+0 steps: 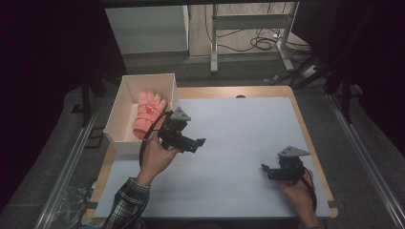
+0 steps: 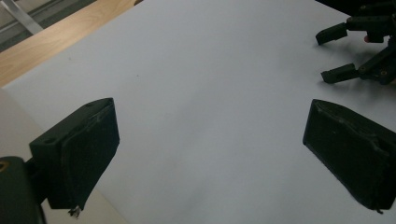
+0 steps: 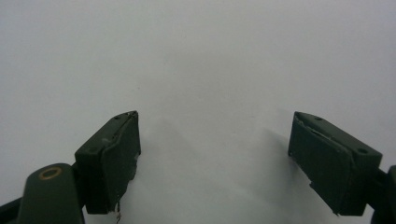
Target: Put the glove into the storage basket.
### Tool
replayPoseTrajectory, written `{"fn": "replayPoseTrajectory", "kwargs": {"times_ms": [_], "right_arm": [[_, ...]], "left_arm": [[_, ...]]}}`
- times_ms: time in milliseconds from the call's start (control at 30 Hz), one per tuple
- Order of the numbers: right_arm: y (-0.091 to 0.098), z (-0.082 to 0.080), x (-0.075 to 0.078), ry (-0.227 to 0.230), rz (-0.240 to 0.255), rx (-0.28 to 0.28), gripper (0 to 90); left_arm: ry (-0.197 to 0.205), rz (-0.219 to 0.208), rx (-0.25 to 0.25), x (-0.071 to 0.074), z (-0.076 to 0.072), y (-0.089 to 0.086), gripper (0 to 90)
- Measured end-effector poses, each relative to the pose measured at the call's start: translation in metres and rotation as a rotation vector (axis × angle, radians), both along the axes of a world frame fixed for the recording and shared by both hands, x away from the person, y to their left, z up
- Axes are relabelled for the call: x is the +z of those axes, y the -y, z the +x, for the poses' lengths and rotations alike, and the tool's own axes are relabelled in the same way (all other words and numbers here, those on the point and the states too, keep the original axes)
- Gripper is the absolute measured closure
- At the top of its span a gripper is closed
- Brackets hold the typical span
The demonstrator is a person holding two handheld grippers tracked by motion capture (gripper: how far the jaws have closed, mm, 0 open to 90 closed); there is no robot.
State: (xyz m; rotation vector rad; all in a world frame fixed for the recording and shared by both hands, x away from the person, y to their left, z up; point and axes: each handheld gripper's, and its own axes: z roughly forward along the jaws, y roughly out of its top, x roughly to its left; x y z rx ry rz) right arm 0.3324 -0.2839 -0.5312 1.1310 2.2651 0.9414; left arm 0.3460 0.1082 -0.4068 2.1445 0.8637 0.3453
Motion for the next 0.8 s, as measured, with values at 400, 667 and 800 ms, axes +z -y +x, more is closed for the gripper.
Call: {"fn": "replayPoseTrajectory", "kwargs": {"times_ms": [400,667,800], "right_arm": [[0.000,0.000,0.000,-0.001,-0.002,0.000,17.3],[0.000,0.000,0.000,-0.001,-0.002,0.000,17.4],[0.000,0.000,0.000,0.000,-0.003,0.001,17.3]], "left_arm": [[-0.003,-0.003,-0.034,-0.023,-0.014,0.010,3.5],[-0.004,0.004,-0.040,-0.038,-0.022,0.011,3.2],[-0.013,0.004,-0.045,-0.049,-0.026,0.010,3.2]]}}
